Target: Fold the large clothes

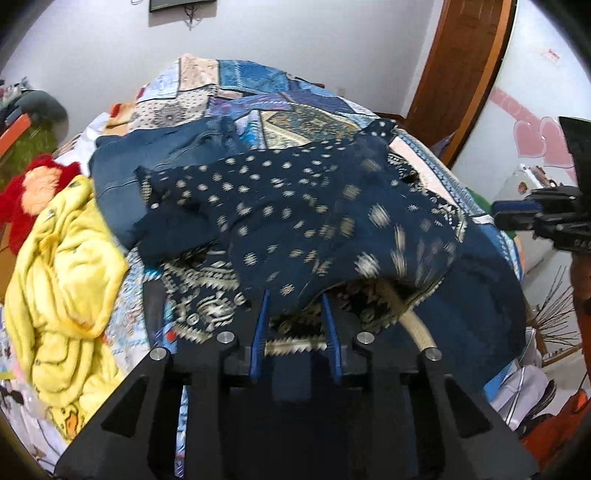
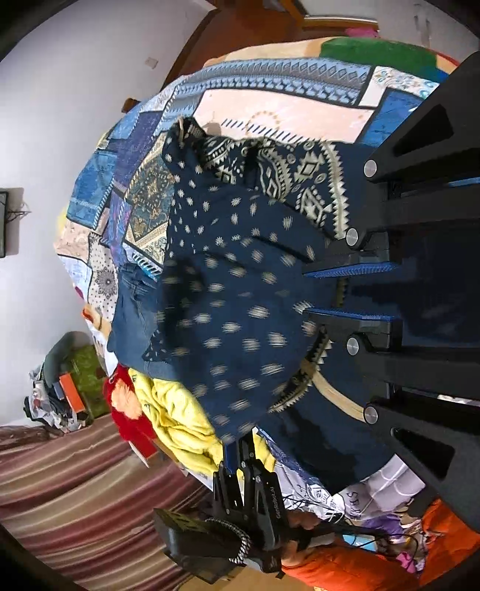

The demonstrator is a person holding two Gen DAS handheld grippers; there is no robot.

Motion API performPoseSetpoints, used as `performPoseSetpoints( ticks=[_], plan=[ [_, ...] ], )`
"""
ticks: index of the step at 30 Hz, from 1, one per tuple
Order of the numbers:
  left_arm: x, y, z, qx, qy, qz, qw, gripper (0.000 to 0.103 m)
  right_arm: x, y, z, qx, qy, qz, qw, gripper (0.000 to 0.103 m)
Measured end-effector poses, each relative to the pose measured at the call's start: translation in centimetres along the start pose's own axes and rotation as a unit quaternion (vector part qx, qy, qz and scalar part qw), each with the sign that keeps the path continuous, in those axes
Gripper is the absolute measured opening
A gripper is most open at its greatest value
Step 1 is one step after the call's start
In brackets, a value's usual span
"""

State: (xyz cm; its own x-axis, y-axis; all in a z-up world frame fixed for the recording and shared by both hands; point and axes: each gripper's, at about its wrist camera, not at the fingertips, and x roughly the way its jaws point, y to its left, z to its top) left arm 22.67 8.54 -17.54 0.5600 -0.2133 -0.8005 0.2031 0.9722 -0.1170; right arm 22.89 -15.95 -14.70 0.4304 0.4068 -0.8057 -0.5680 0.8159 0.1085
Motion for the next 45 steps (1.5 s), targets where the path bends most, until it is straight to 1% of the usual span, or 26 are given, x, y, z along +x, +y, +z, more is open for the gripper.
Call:
performPoseSetpoints(
  ticks=[2,4,6,8,9,10,12,15,17,18,19,20,21,22,23,24,25,26,27,28,30,32,35,39,42,45],
  plan=[
    [-0.9,0.6,-0.4,-0.002,-0.006,0.015,0.9999,0.032,-0.7,-0.5,-0.1,0.005,-0.007,-0.007,1.000,0.012],
    [-1.5,1.2,-0.4,-0.005,-0.015,0.028,0.9995,0.039,-1.0,-1.1,0.2,0.014,-0.012,-0.014,1.000,0.012],
    [-2.0,2.0,0.1,-0.012,-0.026,0.041,0.9987,0.044,-0.6,-1.8,0.8,0.020,-0.014,-0.030,0.999,0.012],
    [-1.8,2.5,0.7,-0.019,-0.030,0.048,0.9982,0.045,0.3,-2.4,1.4,0.027,-0.009,-0.048,0.998,0.012],
    [-1.4,2.8,1.1,-0.024,-0.030,0.049,0.9981,0.046,1.0,-2.6,1.7,0.030,-0.005,-0.051,0.998,0.012],
    [-0.9,2.9,1.4,-0.028,-0.029,0.047,0.9980,0.051,1.8,-2.9,2.0,0.034,0.001,-0.052,0.998,0.012],
    [0.5,3.1,1.7,-0.038,-0.024,0.045,0.9980,0.054,3.7,-3.3,2.4,0.036,0.012,-0.060,0.997,0.012],
    [3.4,2.9,1.8,-0.046,-0.001,0.031,0.9985,0.054,7.3,-3.8,2.5,0.042,0.043,-0.064,0.996,0.012],
    [5.6,2.6,1.4,-0.046,0.020,0.033,0.9982,0.054,9.8,-4.1,2.0,0.042,0.071,-0.076,0.994,0.012],
    [6.7,2.5,1.1,-0.044,0.030,0.040,0.9978,0.054,10.7,-4.2,1.7,0.034,0.079,-0.088,0.992,0.012],
    [7.6,2.5,0.8,-0.039,0.037,0.060,0.9968,0.054,11.1,-4.1,1.4,0.020,0.076,-0.104,0.991,0.012],
    [8.5,2.5,0.3,-0.031,0.043,0.095,0.9941,0.054,11.2,-3.9,1.1,0.004,0.068,-0.122,0.990,0.012],
    [9.2,2.5,-0.1,-0.020,0.044,0.121,0.9915,0.058,11.1,-3.8,0.9,-0.006,0.065,-0.133,0.989,0.013],
    [9.4,2.6,-0.5,-0.018,0.038,0.126,0.9912,0.061,11.1,-3.8,0.7,-0.012,0.065,-0.141,0.988,0.024],
    [9.3,2.9,-1.0,-0.028,0.025,0.124,0.9916,0.063,11.0,-4.0,0.6,-0.018,0.063,-0.165,0.984,0.035],
    [9.2,3.2,-1.3,-0.038,0.022,0.119,0.9919,0.064,10.9,-4.3,0.5,-0.022,0.057,-0.200,0.978,0.072],
    [9.1,3.5,-1.4,-0.046,0.022,0.113,0.9923,0.064,10.8,-4.7,0.3,-0.025,0.048,-0.242,0.969,0.103],
    [9.1,3.9,-1.5,-0.055,0.021,0.107,0.9926,0.065,10.6,-5.4,-0.1,-0.020,0.040,-0.246,0.968,0.103],
    [9.0,4.3,-1.6,-0.066,0.022,0.101,0.9925,0.067,10.4,-6.2,-0.3,-0.003,0.044,-0.218,0.975,0.103],
    [8.9,4.8,-1.8,-0.077,0.025,0.096,0.9921,0.067,10.2,-7.5,-0.6,0.033,0.050,-0.181,0.982,0.103],
    [8.4,5.8,-1.9,-0.096,0.029,0.083,0.9915,0.067,10.0,-9.2,-0.8,0.081,0.058,-0.135,0.986,0.103],
    [7.9,6.8,-2.0,-0.109,0.033,0.080,0.9903,0.067,9.5,-10.7,-1.0,0.122,0.060,-0.101,0.986,0.103],
    [6.7,8.2,-1.7,-0.118,0.028,0.094,0.9881,0.067,8.4,-11.7,-0.8,0.145,0.046,-0.093,0.984,0.103],
    [5.0,11.8,-0.5,-0.155,0.004,0.093,0.9836,0.067,7.6,-12.9,0.6,0.156,0.026,-0.088,0.983,0.103],
    [4.9,14.6,0.8,-0.189,-0.009,0.079,0.9788,0.067,7.7,-14.0,2.0,0.169,0.013,-0.069,0.983,0.103],
    [6.1,16.7,2.2,-0.210,-0.011,0.063,0.9756,0.067,8.3,-15.0,3.2,0.187,0.005,-0.057,0.981,0.103]
  ],
)
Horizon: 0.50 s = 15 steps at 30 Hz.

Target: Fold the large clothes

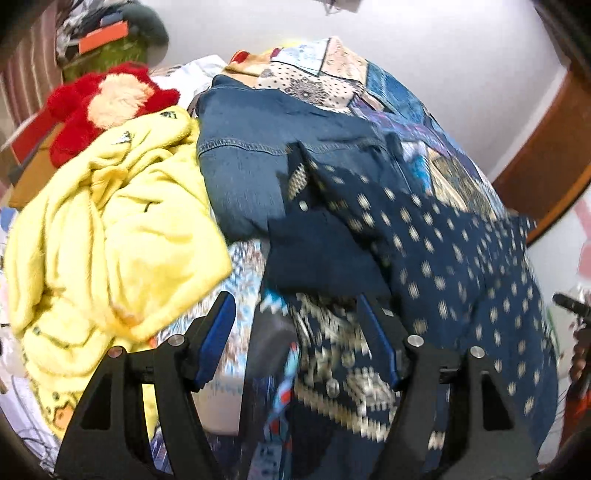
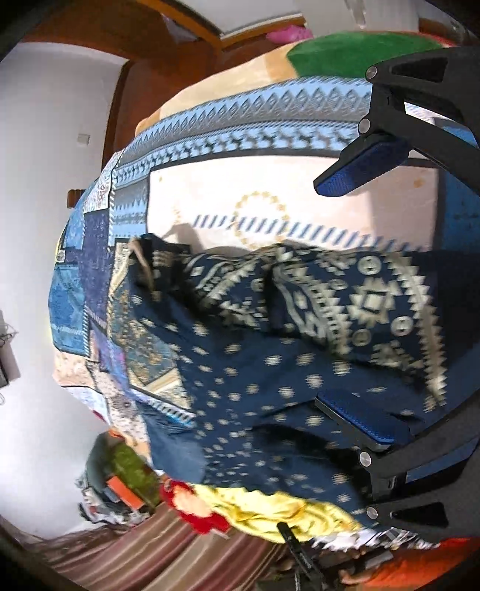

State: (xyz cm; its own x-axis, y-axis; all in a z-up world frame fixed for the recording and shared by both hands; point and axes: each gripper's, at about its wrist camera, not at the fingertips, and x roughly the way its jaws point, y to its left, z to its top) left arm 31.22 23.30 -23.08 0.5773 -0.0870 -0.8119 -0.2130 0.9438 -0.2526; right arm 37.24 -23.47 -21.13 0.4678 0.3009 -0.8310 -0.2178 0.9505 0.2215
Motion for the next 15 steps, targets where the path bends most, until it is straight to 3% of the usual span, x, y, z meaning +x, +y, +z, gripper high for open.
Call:
performPoseSetpoints(
  ticks=[8,11,15],
  plan=[
    [7.4,1.1,2.9,-0.055,0.039,-0.064,0.9956,0.067,4.9,-1.7,4.0,0.038,0.022,0.016,0.999,0.103],
    [9.2,0.8,4.0,-0.053,0.040,-0.071,0.9953,0.067,7.2,-2.6,5.2,0.060,0.036,0.034,0.997,0.102],
    [12.1,0.5,5.7,-0.037,0.050,-0.066,0.9958,0.066,9.6,-3.2,6.5,0.069,0.050,0.065,0.994,0.091]
  ],
)
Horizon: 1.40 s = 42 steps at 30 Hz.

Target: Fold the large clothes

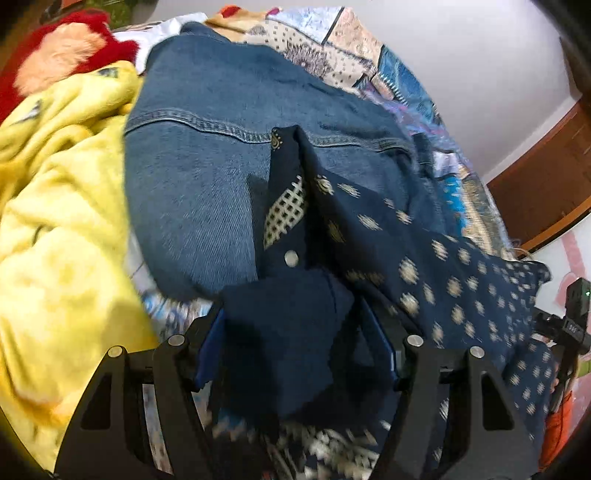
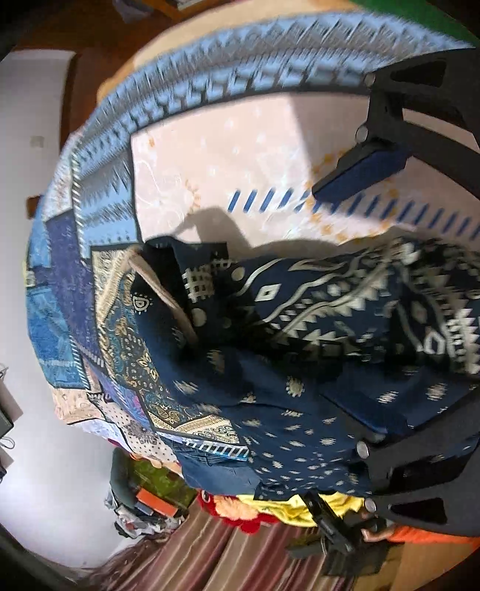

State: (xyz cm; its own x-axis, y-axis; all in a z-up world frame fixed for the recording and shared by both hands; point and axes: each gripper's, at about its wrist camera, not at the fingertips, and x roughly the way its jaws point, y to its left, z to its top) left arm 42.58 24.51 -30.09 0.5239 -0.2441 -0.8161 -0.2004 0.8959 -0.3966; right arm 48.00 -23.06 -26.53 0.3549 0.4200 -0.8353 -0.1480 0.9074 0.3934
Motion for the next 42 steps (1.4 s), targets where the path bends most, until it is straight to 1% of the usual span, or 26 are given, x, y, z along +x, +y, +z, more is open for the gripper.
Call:
performPoseSetpoints(
  ticks=[2,3,4,5,6,8,9,10,11,12,13,16,18,20,22,24,26,29,32,34,36,38,39,40,41,42],
  plan=[
    [0.8,-0.1,0.4,0.006,0.001,0.004,1.0000,0.065,0.5,0.5,0.6,-0.013,-0.007,0.002,1.000,0.089],
    [1.0,-0.4,0.5,0.015,-0.004,0.009,0.9998,0.064,0.7,0.8,0.9,-0.021,-0.009,0.003,1.000,0.084],
    [1.1,-0.5,0.6,0.019,-0.007,0.013,0.9997,0.061,1.2,1.2,1.4,-0.032,-0.010,0.002,0.999,0.073],
    [1.0,-0.7,0.4,0.022,-0.011,0.016,0.9996,0.059,1.5,1.4,1.7,-0.038,-0.009,0.002,0.999,0.067],
    [0.9,-0.8,0.3,0.024,-0.015,0.018,0.9994,0.053,1.8,1.7,1.9,-0.045,-0.008,0.001,0.999,0.057],
    [0.6,-0.8,-0.1,0.025,-0.020,0.026,0.9991,0.046,2.3,2.7,2.2,-0.065,-0.013,-0.012,0.998,0.049],
    [0.4,-0.8,-0.3,0.023,-0.022,0.026,0.9992,0.035,2.3,3.1,2.3,-0.075,-0.018,-0.016,0.997,0.039],
    [0.2,-0.8,-0.4,0.021,-0.018,0.013,0.9995,0.018,2.1,3.6,2.4,-0.081,-0.024,-0.022,0.996,0.028],
    [-0.2,-0.9,-0.6,0.016,-0.013,-0.005,0.9998,0.017,1.8,4.1,2.6,-0.086,-0.031,-0.025,0.996,0.023],
    [-0.8,-1.3,-0.8,0.022,-0.019,0.003,0.9996,0.016,1.4,4.3,2.8,-0.089,-0.038,-0.025,0.995,0.018],
    [-1.2,-1.8,-1.0,0.033,-0.024,0.013,0.9991,0.016,0.8,4.9,3.1,-0.094,-0.050,-0.023,0.994,0.015],
    [-2.9,-3.4,-0.8,0.066,-0.047,0.046,0.9957,0.014,-0.7,6.4,3.9,-0.113,-0.077,-0.026,0.990,0.014],
    [-4.4,-4.4,-0.1,0.083,-0.073,0.065,0.9918,0.014,-1.5,7.4,4.4,-0.129,-0.092,-0.029,0.987,0.013],
    [-6.2,-5.2,1.4,0.090,-0.101,0.067,0.9885,0.014,-2.0,8.8,5.2,-0.148,-0.107,-0.036,0.983,0.013],
    [-6.9,-5.8,3.2,0.093,-0.117,0.068,0.9863,0.014,-2.1,10.1,6.1,-0.166,-0.123,-0.052,0.977,0.013],
    [-7.0,-6.4,5.0,0.102,-0.130,0.076,0.9833,0.014,-1.9,10.6,7.1,-0.169,-0.134,-0.064,0.974,0.013],
    [-6.5,-6.8,6.7,0.113,-0.138,0.092,0.9796,0.014,-1.3,10.9,8.3,-0.165,-0.139,-0.075,0.973,0.013],
    [-4.7,-6.5,8.5,0.112,-0.133,0.107,0.9790,0.014,0.6,10.7,10.0,-0.158,-0.138,-0.098,0.973,0.013],
    [-1.8,-5.4,9.8,0.104,-0.107,0.119,0.9816,0.014,3.2,10.0,11.0,-0.164,-0.118,-0.129,0.971,0.013],
    [-0.1,-4.9,9.5,0.110,-0.092,0.132,0.9810,0.014,4.7,9.3,11.1,-0.169,-0.102,-0.142,0.970,0.014],
    [1.4,-4.5,9.3,0.116,-0.079,0.142,0.9799,0.016,5.4,8.7,10.9,-0.174,-0.101,-0.143,0.969,0.014],
    [2.5,-4.1,8.8,0.118,-0.068,0.150,0.9793,0.021,5.4,8.2,10.6,-0.174,-0.104,-0.141,0.969,0.018],
    [3.0,-3.9,8.6,0.116,-0.069,0.151,0.9793,0.024,5.4,8.1,10.6,-0.174,-0.103,-0.150,0.968,0.030],
    [3.0,-3.7,8.5,0.114,-0.073,0.149,0.9796,0.025,5.3,7.9,10.6,-0.172,-0.106,-0.181,0.963,0.055],
    [2.8,-3.6,8.4,0.110,-0.076,0.144,0.9805,0.025,5.2,7.7,10.6,-0.169,-0.111,-0.208,0.957,0.071],
    [2.7,-3.7,8.3,0.109,-0.074,0.140,0.9814,0.026,5.1,7.5,10.5,-0.166,-0.116,-0.239,0.950,0.091]
  ],
)
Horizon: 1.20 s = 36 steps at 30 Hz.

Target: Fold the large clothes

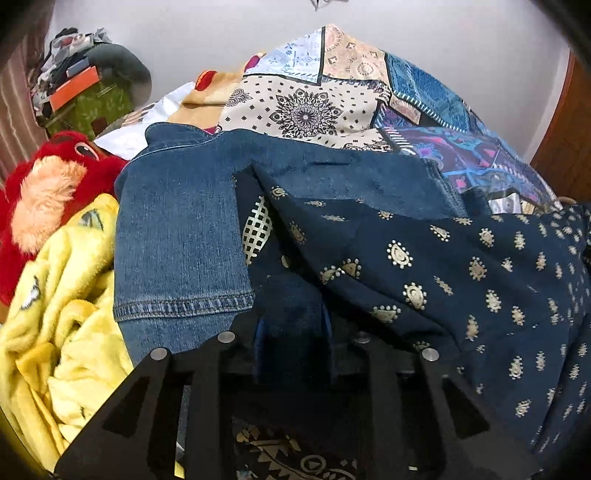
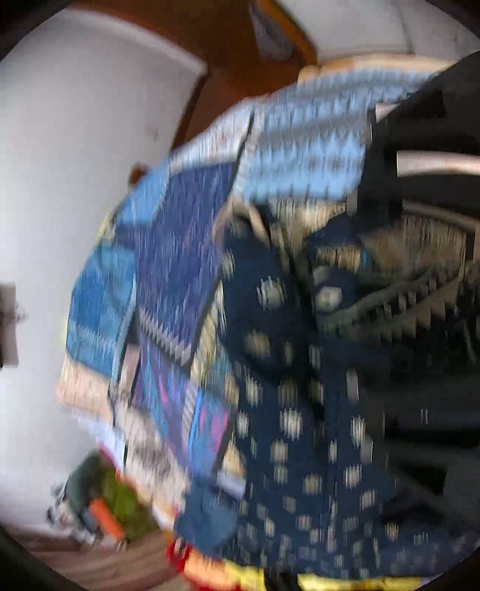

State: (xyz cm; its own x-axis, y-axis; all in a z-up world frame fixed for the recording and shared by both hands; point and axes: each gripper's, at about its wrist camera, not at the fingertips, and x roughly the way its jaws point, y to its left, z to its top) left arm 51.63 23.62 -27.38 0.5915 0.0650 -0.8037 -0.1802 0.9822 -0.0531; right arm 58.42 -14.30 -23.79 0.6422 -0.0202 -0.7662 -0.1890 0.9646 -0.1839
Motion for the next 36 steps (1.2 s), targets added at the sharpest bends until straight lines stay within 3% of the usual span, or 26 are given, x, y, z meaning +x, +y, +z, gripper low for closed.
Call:
performPoseSetpoints(
  ticks=[1,4,7,21,29,36],
  plan=[
    [-0.1,-0.1,-0.1,0.005,0.003,-0.002,1.0000,0.028,0.0,-0.3,-0.3,-0.001,0.001,-0.007,1.000,0.093],
    [-0.8,-0.6,-0.7,0.028,0.013,0.009,0.9995,0.039,-0.4,-1.4,-1.3,0.013,0.029,0.037,0.999,0.093],
    [-2.7,-1.1,-1.4,0.048,0.013,0.020,0.9986,0.043,-2.3,-1.8,-2.6,0.010,0.034,0.049,0.998,0.093],
    [-16.9,-0.3,-8.3,0.054,-0.013,0.004,0.9984,0.058,-18.9,-2.4,-9.3,-0.008,-0.011,0.100,0.995,0.093],
    [-21.1,1.5,-15.4,0.011,0.018,-0.043,0.9988,0.062,-23.3,-2.2,-16.6,-0.006,0.013,0.145,0.989,0.093],
    [-19.5,2.3,-22.6,-0.058,0.086,-0.112,0.9884,0.062,-21.8,-1.2,-22.9,0.007,0.067,0.164,0.984,0.093]
  ],
)
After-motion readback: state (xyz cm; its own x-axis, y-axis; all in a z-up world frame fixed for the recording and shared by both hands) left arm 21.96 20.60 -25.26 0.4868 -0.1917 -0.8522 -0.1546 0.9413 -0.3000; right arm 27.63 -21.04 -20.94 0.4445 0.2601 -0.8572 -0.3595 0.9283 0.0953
